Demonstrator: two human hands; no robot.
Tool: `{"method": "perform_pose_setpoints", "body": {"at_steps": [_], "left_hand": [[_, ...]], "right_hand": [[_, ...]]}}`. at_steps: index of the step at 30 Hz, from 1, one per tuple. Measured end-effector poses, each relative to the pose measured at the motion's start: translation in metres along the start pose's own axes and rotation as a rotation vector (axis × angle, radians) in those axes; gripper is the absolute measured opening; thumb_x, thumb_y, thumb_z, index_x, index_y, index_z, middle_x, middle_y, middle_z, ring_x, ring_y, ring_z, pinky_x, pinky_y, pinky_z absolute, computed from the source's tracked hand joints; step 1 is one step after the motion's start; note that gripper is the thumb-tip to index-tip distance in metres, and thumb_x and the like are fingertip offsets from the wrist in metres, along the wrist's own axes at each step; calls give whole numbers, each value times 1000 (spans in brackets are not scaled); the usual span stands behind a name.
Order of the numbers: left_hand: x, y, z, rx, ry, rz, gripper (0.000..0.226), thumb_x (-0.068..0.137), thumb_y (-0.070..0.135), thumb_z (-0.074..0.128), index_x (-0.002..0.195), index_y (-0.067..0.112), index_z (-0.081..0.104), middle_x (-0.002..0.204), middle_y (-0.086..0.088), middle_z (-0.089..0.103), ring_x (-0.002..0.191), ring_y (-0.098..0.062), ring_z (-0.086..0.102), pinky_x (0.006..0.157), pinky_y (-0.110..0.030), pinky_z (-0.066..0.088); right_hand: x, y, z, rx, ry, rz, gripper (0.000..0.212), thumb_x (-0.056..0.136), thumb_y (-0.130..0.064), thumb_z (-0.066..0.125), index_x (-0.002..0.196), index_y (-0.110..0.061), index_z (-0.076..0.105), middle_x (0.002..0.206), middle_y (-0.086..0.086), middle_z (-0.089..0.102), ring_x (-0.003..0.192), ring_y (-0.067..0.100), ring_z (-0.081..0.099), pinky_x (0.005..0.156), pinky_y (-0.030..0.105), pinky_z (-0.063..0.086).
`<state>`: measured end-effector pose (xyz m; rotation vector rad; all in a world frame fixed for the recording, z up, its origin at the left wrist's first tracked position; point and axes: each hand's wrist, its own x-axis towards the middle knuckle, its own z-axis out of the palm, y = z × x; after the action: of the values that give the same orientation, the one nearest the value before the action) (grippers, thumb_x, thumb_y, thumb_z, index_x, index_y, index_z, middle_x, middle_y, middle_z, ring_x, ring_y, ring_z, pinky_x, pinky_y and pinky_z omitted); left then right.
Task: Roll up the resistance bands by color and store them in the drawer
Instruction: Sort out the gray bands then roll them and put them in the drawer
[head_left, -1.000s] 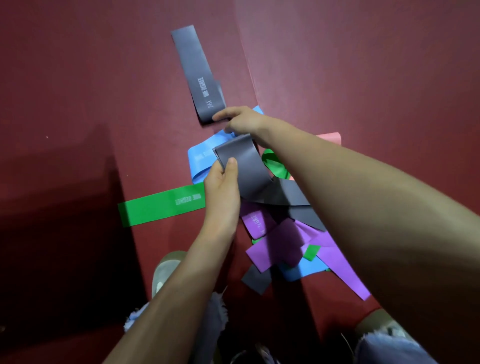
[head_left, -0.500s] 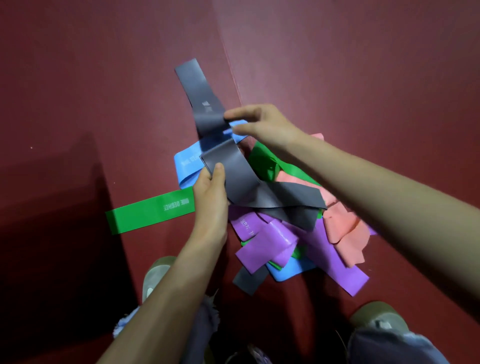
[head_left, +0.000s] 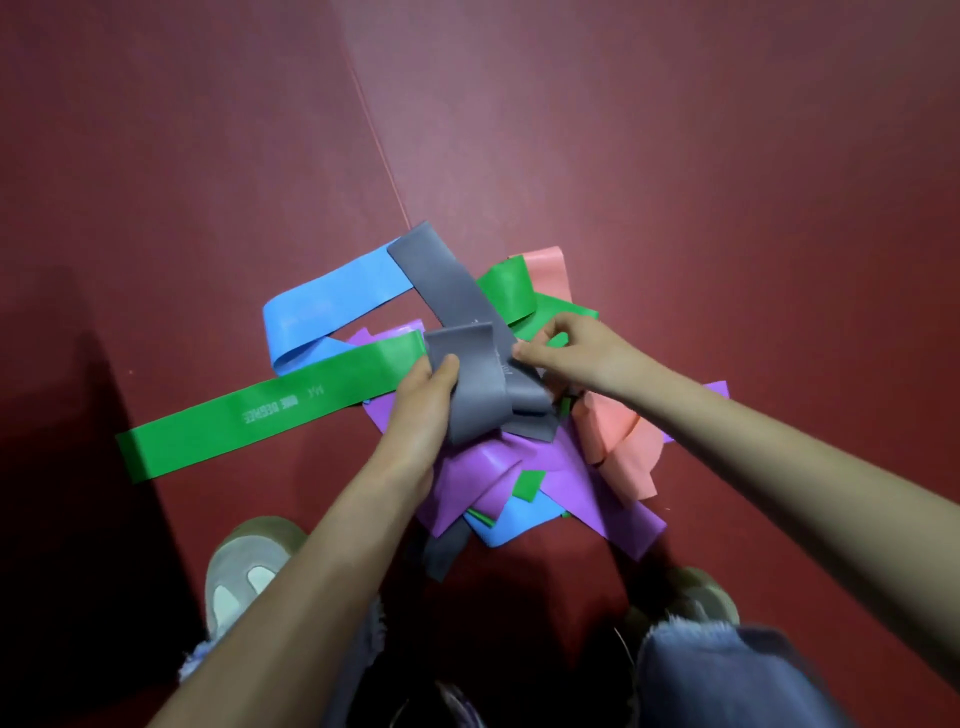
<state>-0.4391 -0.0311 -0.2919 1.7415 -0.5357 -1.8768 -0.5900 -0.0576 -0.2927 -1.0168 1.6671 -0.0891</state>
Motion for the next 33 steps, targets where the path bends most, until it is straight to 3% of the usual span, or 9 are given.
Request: {"method": "perform_pose_setpoints", "body": {"at_steps": [4, 9, 14, 19, 22, 24, 28, 30, 33], "left_hand": [[5, 2, 0, -25, 75, 3, 21, 95, 17, 37, 87, 21, 56, 108, -14, 61, 95, -25, 57, 93, -41, 46], [1, -2, -12, -80, -92, -58, 22, 96, 15, 34, 96, 20, 55, 88, 0, 63, 69, -6, 62, 58, -14, 51], [-3, -2, -11, -2, -200, -65, 19, 93, 14, 40, 89, 17, 59, 86, -4, 64, 75, -13, 61, 65, -22, 49], [-6, -4, -1, 46, -166, -81, 19, 92, 11, 42, 87, 14, 61, 83, -7, 63, 74, -18, 58, 69, -28, 46], [-7, -9, -1, 16, -186, -112, 20, 92, 10, 43, 102, 10, 60, 75, 3, 69, 65, -7, 63, 63, -18, 51], [-8, -12, 0, 13, -191, -119, 25, 93, 10, 41, 112, 7, 57, 84, -1, 68, 68, -7, 63, 63, -16, 51], [-10, -6, 0, -112, -134, -109, 21, 94, 12, 39, 106, 15, 56, 92, 0, 64, 60, 1, 64, 61, -15, 52], [-7, 2, -2, -211, -94, -90, 20, 95, 14, 38, 97, 18, 58, 83, 5, 68, 63, 0, 65, 63, -17, 53], [-1, 12, -9, -362, -140, -107, 24, 94, 17, 38, 107, 11, 58, 95, -2, 70, 82, -9, 65, 75, -21, 53]], "right_hand": [[11, -7, 9, -127, -106, -26, 28, 83, -11, 62, 59, -17, 47, 40, -4, 48, 26, -3, 44, 31, 7, 29], [2, 1, 8, 105, -337, -48, 26, 84, 3, 53, 65, -14, 50, 35, -10, 46, 30, -2, 41, 39, 6, 31], [-10, 20, 9, 68, -500, -71, 17, 83, 3, 55, 75, -10, 59, 36, -13, 45, 36, -1, 37, 46, 12, 29], [-7, 30, 19, 227, -347, -18, 15, 70, -2, 51, 83, -3, 58, 63, 1, 43, 56, 8, 34, 53, 22, 28], [-6, 21, 12, 443, -279, 167, 13, 71, -19, 52, 60, -21, 44, 51, -3, 38, 46, 9, 33, 48, 24, 24], [-1, 14, 11, 374, -228, 206, 19, 83, -28, 55, 66, -20, 52, 46, -7, 47, 40, 7, 43, 43, 18, 30], [12, 3, 21, 355, -53, 14, 7, 87, -10, 55, 91, -8, 60, 73, 0, 56, 43, -7, 51, 52, 14, 41], [13, 2, 23, 465, 7, -80, 23, 86, 0, 51, 108, -4, 56, 82, 0, 58, 48, -10, 52, 60, 12, 44], [4, 2, 20, 523, -85, -232, 24, 86, 5, 48, 100, -14, 54, 86, -5, 58, 62, -10, 55, 70, 12, 44]]}}
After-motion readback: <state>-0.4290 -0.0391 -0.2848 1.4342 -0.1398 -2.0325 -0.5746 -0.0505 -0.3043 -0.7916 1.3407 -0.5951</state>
